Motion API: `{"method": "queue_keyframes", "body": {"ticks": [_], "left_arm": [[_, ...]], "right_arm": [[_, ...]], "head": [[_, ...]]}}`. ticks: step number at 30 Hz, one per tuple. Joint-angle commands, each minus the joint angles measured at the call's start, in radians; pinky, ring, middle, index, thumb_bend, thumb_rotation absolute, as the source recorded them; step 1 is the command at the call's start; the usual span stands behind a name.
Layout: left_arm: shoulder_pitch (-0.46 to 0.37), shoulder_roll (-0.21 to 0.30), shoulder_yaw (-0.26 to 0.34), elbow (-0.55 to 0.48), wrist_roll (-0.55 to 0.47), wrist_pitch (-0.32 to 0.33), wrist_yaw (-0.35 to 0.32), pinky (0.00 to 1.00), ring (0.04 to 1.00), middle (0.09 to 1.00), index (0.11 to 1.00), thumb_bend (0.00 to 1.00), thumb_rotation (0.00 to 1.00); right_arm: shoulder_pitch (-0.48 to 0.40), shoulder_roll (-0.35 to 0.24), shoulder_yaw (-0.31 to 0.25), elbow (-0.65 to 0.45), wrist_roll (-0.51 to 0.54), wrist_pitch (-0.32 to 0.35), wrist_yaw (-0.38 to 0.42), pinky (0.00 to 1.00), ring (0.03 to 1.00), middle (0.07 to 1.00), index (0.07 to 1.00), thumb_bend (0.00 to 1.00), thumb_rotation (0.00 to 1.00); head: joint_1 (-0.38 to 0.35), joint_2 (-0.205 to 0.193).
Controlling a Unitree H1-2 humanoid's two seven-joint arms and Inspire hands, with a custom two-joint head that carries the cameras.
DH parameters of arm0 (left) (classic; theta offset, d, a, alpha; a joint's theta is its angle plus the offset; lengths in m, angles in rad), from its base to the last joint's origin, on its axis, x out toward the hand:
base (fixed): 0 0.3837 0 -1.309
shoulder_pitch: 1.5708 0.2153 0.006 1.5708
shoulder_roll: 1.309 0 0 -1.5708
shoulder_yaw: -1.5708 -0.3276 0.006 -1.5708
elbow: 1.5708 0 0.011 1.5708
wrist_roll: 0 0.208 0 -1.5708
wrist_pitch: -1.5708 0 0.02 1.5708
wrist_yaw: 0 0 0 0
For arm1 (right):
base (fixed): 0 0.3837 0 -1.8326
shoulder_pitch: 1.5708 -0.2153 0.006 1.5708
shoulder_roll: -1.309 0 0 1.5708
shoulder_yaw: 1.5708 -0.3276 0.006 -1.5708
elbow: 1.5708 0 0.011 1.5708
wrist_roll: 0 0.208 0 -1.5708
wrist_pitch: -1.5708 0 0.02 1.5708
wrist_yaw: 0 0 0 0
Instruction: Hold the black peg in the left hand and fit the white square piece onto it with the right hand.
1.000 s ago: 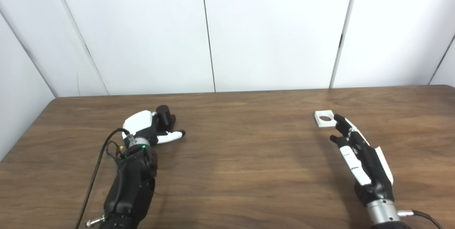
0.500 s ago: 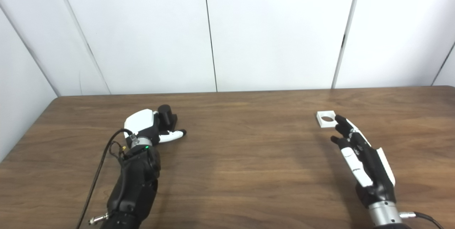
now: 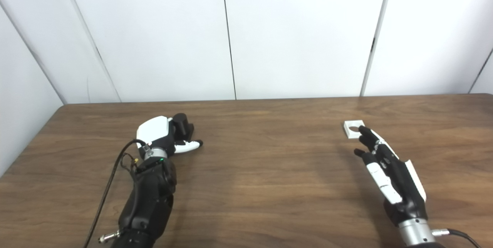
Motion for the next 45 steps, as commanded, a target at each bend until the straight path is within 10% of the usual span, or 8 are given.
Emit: {"method": "queue_keyframes", "body": {"ticks": [1, 45], "left_arm": [[-0.028, 0.018, 0.011, -0.010, 0.010, 0.008, 0.029, 0.93, 0.986, 0.941, 0.770, 0.62, 0.45], [0.046, 0.034, -0.058, -0.112, -0.261, 0.008, 0.153, 0.92, 1.000, 0.905, 0.490, 0.51, 0.06]], "right_arm": [[0.034, -0.011, -0.003, 0.033, 0.003, -0.020, 0.009, 0.84, 0.936, 0.931, 0.865, 0.67, 0.69], [0.035, -0.046, -0.021, 0.012, 0.017, 0.003, 0.043, 0.87, 0.962, 0.949, 0.888, 0.70, 0.69]], "head": [[0.001, 0.001], [-0.002, 0.030]]}}
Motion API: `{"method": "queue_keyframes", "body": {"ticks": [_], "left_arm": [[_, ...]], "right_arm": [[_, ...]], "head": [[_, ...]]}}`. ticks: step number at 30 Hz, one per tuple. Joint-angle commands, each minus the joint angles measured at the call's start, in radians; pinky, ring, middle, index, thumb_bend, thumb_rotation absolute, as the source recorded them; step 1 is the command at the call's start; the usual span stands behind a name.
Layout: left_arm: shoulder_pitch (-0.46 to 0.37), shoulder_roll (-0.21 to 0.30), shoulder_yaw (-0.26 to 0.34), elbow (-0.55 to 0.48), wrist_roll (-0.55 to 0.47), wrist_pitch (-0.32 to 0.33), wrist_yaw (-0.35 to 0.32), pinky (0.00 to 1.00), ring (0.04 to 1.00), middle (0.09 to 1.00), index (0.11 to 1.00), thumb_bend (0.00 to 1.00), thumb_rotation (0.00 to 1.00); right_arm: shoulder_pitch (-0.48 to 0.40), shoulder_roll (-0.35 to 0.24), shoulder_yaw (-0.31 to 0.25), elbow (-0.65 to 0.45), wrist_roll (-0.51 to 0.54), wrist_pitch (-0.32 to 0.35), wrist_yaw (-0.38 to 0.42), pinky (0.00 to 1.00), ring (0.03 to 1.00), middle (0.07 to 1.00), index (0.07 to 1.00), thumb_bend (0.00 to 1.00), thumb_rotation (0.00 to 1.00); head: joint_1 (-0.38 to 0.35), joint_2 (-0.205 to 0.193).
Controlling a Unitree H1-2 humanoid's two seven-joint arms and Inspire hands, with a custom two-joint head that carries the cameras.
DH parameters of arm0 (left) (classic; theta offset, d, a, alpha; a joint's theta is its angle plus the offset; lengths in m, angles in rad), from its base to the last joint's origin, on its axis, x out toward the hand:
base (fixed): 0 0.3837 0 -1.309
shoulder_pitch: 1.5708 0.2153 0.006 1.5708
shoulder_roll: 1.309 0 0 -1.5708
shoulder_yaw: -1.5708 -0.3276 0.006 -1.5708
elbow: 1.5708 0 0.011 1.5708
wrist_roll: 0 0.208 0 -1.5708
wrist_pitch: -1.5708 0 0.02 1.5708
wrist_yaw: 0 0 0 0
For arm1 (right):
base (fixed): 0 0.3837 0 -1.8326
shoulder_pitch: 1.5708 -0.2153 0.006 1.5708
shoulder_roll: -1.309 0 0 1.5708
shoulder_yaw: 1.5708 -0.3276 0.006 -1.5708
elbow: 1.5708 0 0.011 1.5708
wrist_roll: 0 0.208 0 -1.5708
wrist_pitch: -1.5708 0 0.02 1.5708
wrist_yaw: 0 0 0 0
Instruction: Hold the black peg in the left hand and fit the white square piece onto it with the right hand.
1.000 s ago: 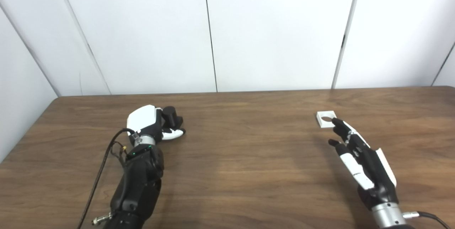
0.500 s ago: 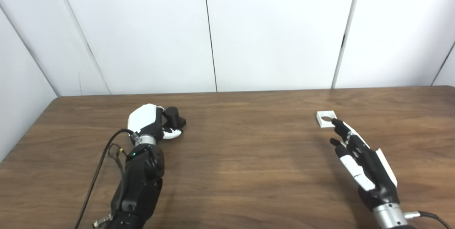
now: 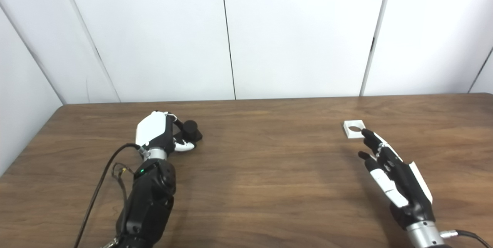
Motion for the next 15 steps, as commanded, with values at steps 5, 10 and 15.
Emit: {"method": "queue_keyframes", "body": {"ticks": [5, 10, 15], "left_arm": [[0.016, 0.016, -0.027, -0.057, 0.000, 0.014, -0.022, 0.93, 0.998, 0.905, 0.492, 0.51, 0.07], [0.036, 0.005, -0.043, -0.094, -0.011, 0.014, -0.027, 0.90, 0.993, 0.905, 0.490, 0.51, 0.07], [0.063, -0.005, -0.059, -0.131, -0.031, 0.014, -0.048, 0.89, 1.000, 0.906, 0.490, 0.51, 0.06]], "right_arm": [[0.027, -0.010, -0.003, 0.002, -0.003, 0.003, 0.000, 0.86, 0.963, 0.949, 0.888, 0.72, 0.69], [0.026, -0.011, -0.001, -0.003, -0.017, 0.012, -0.009, 0.86, 0.961, 0.948, 0.885, 0.72, 0.69], [0.022, -0.012, -0.004, -0.007, -0.014, 0.017, -0.008, 0.87, 0.967, 0.953, 0.893, 0.71, 0.69]], "head": [[0.000, 0.001], [-0.003, 0.003], [-0.007, 0.004]]}}
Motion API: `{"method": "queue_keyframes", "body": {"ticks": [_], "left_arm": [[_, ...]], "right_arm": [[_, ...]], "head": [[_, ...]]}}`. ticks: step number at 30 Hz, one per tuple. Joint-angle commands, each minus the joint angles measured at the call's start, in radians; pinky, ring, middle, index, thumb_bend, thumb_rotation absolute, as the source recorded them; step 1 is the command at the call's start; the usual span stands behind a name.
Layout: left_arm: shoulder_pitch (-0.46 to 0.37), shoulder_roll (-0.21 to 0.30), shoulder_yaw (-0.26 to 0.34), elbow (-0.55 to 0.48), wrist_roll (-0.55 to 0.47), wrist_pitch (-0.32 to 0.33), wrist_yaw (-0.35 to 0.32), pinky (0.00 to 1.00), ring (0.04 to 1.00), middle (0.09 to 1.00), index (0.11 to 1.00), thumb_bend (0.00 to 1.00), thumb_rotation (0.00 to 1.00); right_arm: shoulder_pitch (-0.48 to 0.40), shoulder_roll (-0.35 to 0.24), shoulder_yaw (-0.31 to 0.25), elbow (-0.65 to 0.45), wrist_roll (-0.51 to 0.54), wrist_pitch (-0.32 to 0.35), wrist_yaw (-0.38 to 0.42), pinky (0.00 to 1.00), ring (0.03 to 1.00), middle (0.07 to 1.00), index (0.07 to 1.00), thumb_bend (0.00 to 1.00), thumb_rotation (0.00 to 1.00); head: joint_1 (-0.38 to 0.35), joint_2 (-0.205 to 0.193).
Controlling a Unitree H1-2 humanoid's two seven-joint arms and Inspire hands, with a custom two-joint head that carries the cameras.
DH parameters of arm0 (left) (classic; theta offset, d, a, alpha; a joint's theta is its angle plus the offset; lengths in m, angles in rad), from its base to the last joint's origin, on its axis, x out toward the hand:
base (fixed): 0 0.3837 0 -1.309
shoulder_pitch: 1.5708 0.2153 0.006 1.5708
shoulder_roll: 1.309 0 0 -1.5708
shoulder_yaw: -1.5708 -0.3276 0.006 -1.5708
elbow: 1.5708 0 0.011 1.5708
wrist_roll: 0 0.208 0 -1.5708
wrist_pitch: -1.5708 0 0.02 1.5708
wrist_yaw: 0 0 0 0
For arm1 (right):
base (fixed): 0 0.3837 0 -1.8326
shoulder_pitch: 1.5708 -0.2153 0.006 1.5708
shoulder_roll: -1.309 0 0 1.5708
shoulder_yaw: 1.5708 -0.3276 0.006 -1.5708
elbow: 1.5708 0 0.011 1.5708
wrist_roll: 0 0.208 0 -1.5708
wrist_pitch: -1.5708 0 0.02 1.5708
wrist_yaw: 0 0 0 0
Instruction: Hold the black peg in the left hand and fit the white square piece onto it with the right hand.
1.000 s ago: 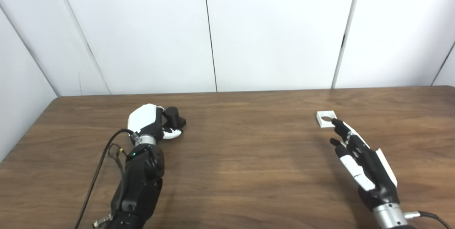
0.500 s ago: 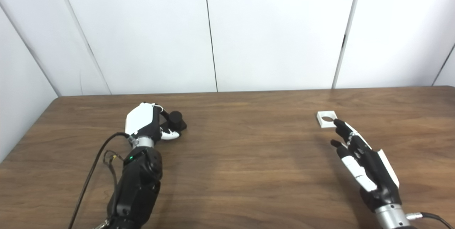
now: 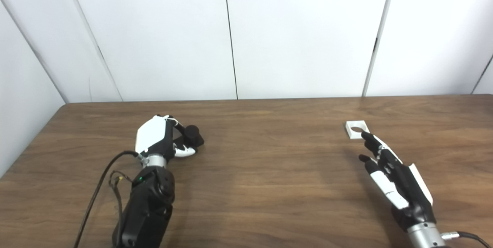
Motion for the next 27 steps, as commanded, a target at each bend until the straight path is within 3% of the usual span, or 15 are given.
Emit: {"method": "queue_keyframes", "body": {"ticks": [1, 9, 14, 20, 27], "left_arm": [[0.006, -0.008, -0.022, -0.037, -0.003, 0.006, -0.027, 0.89, 0.998, 0.889, 0.491, 0.51, 0.06], [0.065, -0.039, -0.069, -0.124, -0.033, 0.005, -0.050, 0.85, 0.995, 0.885, 0.483, 0.51, 0.06], [0.108, -0.073, -0.084, -0.206, -0.020, 0.006, -0.106, 0.85, 0.995, 0.878, 0.485, 0.51, 0.06], [0.152, -0.078, -0.131, -0.298, -0.014, 0.005, -0.159, 0.89, 0.968, 0.866, 0.485, 0.51, 0.07], [0.202, -0.090, -0.195, -0.401, -0.006, 0.004, -0.202, 0.86, 0.966, 0.863, 0.484, 0.51, 0.07]], "right_arm": [[0.016, -0.006, -0.004, -0.002, 0.001, -0.007, -0.003, 0.86, 0.966, 0.953, 0.898, 0.70, 0.69], [0.014, -0.003, 0.003, -0.018, -0.012, 0.001, -0.008, 0.89, 0.968, 0.954, 0.909, 0.68, 0.69], [0.017, -0.003, 0.010, -0.019, -0.033, 0.005, -0.010, 0.90, 0.972, 0.956, 0.908, 0.68, 0.69], [0.019, 0.012, 0.019, -0.026, -0.059, 0.016, -0.024, 0.89, 0.969, 0.956, 0.908, 0.69, 0.70], [0.020, 0.023, 0.028, -0.032, -0.081, 0.026, -0.034, 0.88, 0.970, 0.958, 0.914, 0.67, 0.71]], "head": [[0.000, 0.001], [-0.011, 0.005], [-0.016, 0.005], [-0.023, 0.008], [-0.027, 0.007]]}}
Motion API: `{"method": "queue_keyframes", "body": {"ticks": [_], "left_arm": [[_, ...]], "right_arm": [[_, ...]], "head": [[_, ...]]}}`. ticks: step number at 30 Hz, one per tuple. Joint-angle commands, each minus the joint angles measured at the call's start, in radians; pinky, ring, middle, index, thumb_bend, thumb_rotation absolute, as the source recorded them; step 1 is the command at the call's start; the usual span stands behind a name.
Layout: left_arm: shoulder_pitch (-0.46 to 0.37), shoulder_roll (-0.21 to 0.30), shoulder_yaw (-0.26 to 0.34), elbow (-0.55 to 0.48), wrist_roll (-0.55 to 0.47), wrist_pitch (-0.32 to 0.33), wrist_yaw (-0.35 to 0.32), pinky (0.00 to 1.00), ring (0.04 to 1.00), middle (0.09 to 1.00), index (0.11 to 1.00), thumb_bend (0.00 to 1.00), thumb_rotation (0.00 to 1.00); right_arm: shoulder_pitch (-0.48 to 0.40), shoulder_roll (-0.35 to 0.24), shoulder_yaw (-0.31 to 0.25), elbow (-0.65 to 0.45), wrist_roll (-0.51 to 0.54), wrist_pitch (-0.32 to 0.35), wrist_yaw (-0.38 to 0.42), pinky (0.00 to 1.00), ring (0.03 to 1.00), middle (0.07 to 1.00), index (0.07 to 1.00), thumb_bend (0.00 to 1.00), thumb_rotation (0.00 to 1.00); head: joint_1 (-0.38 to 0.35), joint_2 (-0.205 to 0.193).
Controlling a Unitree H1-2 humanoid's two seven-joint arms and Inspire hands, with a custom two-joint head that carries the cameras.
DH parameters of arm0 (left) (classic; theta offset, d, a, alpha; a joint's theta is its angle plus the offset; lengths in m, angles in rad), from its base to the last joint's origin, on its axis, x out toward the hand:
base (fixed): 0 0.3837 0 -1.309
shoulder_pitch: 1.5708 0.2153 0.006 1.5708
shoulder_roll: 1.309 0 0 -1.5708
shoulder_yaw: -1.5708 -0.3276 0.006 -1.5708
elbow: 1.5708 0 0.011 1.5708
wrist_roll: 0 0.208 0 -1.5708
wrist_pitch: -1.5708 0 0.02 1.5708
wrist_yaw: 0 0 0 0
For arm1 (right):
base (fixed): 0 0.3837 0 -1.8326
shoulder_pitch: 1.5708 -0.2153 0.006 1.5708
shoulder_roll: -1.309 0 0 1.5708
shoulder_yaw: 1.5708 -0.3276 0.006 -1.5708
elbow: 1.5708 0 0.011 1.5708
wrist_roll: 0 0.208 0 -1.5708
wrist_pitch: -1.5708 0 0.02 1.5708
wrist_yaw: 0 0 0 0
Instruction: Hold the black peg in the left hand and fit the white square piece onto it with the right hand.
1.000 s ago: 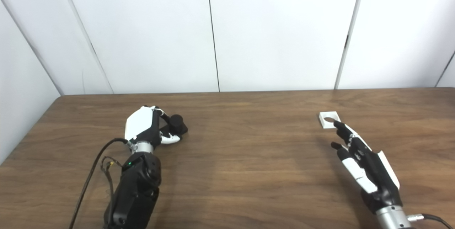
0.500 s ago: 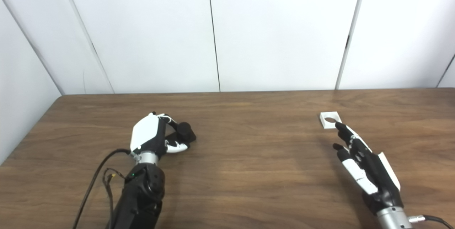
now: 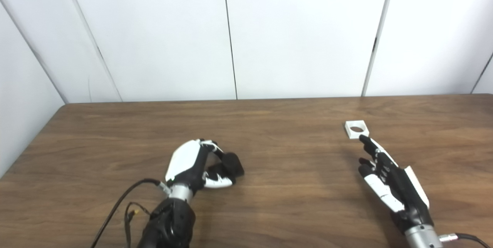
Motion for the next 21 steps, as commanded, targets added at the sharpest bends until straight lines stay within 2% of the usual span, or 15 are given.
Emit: {"method": "queue_keyframes", "body": {"ticks": [1, 11, 19, 21], "left_arm": [[-0.012, -0.011, -0.018, -0.062, 0.018, 0.000, -0.015, 0.86, 0.968, 0.866, 0.485, 0.51, 0.07], [0.050, -0.018, -0.089, -0.166, 0.059, 0.000, -0.083, 0.85, 0.963, 0.872, 0.487, 0.51, 0.07], [0.132, -0.029, -0.118, -0.249, 0.074, -0.005, -0.112, 0.77, 0.945, 0.866, 0.490, 0.50, 0.07], [0.149, -0.029, -0.126, -0.259, 0.072, -0.010, -0.109, 0.77, 0.947, 0.870, 0.489, 0.50, 0.07]], "right_arm": [[0.008, 0.017, 0.011, -0.009, -0.007, 0.000, -0.012, 0.87, 0.969, 0.959, 0.915, 0.67, 0.71], [0.010, 0.027, 0.017, -0.022, -0.032, 0.002, -0.027, 0.87, 0.963, 0.956, 0.915, 0.66, 0.71], [0.014, 0.042, 0.019, -0.060, -0.028, 0.035, -0.027, 0.88, 0.973, 0.961, 0.916, 0.67, 0.72], [0.012, 0.046, 0.020, -0.069, -0.031, 0.044, -0.030, 0.88, 0.969, 0.957, 0.911, 0.67, 0.71]], "head": [[-0.006, 0.001], [-0.045, 0.008], [-0.101, 0.031], [-0.117, 0.049]]}}
